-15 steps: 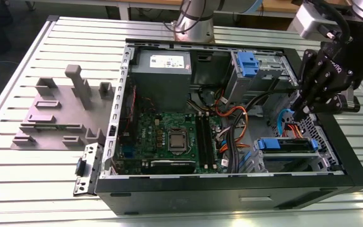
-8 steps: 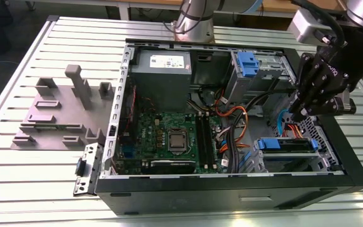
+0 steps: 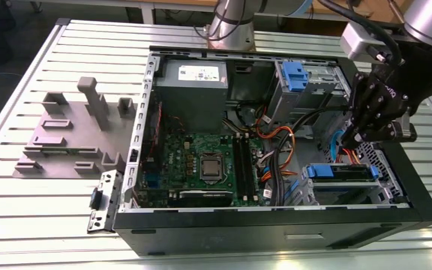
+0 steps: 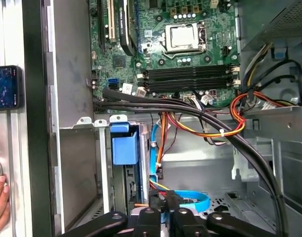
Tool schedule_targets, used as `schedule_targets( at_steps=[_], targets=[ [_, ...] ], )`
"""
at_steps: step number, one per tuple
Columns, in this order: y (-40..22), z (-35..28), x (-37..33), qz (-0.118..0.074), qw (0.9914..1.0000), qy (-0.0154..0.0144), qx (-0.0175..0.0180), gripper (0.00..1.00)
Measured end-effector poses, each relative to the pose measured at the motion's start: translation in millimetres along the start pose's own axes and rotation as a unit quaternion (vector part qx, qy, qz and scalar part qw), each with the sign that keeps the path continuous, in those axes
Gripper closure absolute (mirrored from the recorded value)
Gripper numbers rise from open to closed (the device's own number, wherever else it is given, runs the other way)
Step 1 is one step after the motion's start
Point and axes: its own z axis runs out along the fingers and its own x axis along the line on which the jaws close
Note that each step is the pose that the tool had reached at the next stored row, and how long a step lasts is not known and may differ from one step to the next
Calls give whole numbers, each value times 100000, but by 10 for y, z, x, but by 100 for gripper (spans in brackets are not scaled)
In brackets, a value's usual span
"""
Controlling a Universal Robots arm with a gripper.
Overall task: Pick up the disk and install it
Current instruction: 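Insert the second disk wire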
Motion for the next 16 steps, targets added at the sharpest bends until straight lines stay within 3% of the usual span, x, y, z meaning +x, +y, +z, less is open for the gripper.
schedule_targets(
  at_steps=[4, 9, 10, 15, 16],
  targets=[
    [-2, 29, -4, -140, 99999, 349, 40, 84],
    [-3, 39, -5, -300, 99998, 497, 64, 83],
    [-3, 41, -5, -325, 99998, 530, 69, 77],
    [-3, 48, -5, -402, 99996, 742, 92, 78],
    [-4, 49, -5, -408, 99996, 821, 100, 84]
  ],
)
